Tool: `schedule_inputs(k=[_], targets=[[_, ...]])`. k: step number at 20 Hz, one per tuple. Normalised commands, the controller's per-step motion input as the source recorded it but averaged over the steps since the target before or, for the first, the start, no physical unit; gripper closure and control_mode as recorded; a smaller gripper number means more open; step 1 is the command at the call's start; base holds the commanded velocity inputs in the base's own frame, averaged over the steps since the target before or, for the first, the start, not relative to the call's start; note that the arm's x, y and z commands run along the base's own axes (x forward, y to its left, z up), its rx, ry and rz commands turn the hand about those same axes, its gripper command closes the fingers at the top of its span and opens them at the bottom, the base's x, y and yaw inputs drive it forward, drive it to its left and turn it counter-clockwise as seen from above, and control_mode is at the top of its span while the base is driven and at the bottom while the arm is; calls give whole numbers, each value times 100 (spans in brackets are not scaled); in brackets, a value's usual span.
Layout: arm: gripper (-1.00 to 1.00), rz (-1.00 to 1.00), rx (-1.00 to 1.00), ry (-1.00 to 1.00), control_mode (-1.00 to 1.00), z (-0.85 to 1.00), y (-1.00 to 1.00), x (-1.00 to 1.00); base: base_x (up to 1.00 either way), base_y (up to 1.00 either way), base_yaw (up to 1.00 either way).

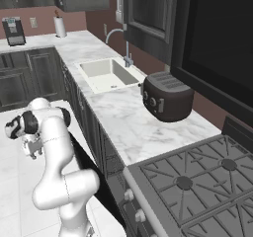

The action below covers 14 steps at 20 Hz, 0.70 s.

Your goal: Open the dishwasher door and pull out the top rack.

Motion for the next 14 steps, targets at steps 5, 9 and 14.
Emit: schedule_inputs(k=[5,9,14], targets=[[-100,9,10,-24,-100,60,-100,-56,0,0,0],[-100,24,0,-33,-100,48,-100,-33,0,0,0],[-100,21,3,-24,-100,81,-87,-9,0,0,0]])
